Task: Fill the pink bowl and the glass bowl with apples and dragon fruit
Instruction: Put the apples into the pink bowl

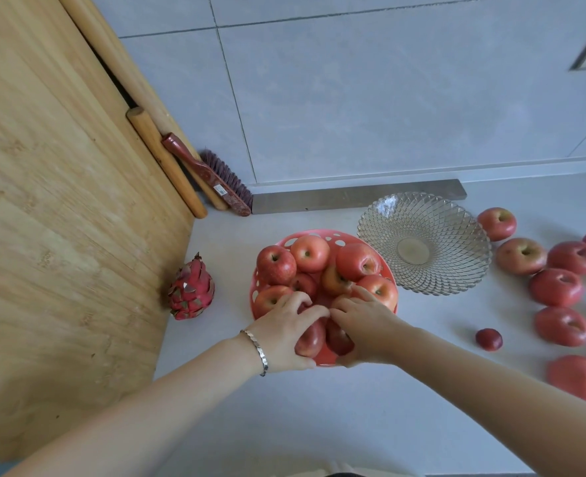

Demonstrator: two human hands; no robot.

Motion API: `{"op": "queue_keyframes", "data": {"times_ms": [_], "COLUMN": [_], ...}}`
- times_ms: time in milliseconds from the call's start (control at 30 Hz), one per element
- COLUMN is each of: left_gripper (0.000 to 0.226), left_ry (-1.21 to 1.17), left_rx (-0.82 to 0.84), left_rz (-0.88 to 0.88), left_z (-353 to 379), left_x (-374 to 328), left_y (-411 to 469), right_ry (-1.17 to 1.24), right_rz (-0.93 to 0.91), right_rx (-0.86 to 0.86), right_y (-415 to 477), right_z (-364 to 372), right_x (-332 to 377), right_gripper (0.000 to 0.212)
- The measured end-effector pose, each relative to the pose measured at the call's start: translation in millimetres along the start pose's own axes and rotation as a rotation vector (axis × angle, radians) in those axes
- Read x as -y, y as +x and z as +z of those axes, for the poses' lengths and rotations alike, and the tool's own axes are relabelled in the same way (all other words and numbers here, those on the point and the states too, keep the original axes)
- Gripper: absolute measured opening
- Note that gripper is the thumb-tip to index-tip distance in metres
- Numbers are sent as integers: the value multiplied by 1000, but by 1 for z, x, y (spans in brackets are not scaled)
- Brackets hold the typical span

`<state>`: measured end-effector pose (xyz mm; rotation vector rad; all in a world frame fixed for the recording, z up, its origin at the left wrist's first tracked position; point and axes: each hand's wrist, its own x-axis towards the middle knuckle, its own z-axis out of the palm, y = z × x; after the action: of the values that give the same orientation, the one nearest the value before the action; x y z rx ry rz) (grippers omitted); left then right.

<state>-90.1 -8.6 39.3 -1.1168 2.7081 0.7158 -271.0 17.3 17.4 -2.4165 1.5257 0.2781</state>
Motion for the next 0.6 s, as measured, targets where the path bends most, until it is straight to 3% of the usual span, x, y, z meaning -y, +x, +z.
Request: {"op": "queue_keyframes", "data": {"times_ms": [167,267,367,467,533,600], "left_gripper": [91,102,97,87,71,64], "left_ry": [-110,-164,-402,-694,-560,-306], "left_rx": [-23,12,14,-256,-326,-190], "left_rz": [-34,-25,-66,-254,-366,-429], "left_z": [5,4,-7,-8,-4,-2], "left_x": [2,4,7,23,40,52], "left_y": [0,0,-2,-4,-5,-4], "right_ry": [27,167,376,447,418,395], "right_rz": [49,89,94,136,158,169], "right_rx": [-4,-62,-84,-106,-124,-125], "right_y": [3,3,8,13,15,16], "right_z": [0,-3,-8,-3,-2,-3], "right_x": [4,13,28,37,39,39], "right_gripper": [70,90,110,105,89,80]}}
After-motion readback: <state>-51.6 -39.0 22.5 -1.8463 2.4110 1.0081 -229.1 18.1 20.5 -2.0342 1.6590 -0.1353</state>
